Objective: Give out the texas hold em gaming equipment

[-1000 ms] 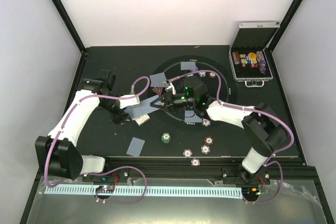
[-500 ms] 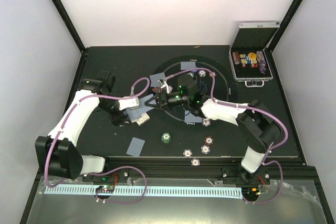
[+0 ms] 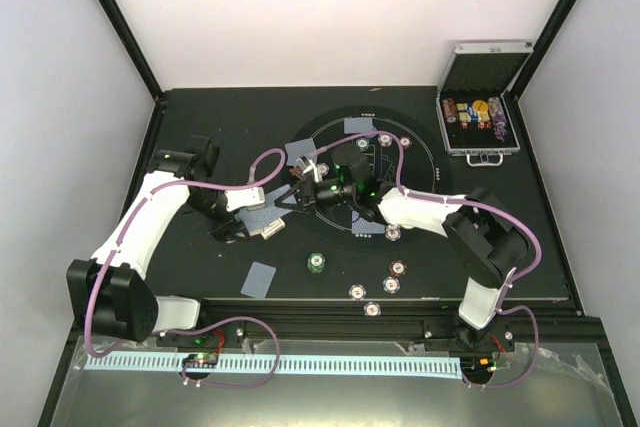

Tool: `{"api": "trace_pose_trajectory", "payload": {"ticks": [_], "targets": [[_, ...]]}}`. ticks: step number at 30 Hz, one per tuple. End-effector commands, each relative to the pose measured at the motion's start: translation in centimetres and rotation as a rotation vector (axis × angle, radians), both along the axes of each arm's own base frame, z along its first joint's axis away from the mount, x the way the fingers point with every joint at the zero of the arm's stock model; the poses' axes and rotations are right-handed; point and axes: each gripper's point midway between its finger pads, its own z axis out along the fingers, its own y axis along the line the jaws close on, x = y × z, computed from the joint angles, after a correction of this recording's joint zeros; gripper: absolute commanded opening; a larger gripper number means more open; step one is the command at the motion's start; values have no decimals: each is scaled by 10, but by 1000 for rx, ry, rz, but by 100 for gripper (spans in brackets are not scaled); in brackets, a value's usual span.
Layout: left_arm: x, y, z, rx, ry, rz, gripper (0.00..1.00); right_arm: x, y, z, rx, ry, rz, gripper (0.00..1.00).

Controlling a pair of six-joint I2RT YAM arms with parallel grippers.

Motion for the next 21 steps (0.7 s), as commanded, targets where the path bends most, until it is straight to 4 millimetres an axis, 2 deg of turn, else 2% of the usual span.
{"api": "trace_pose_trajectory", "payload": {"ticks": [1,14,21], "targets": [[4,-11,20,-81,-51,-18,2,-1,9,12,14,-56,19,1],[0,-14,23,-102,-37,-22,2,7,11,26,47,-134,-12,1],[-1,-14,21,-98,-32,-23,2,9,1,31,56,-196,-61,1]]}}
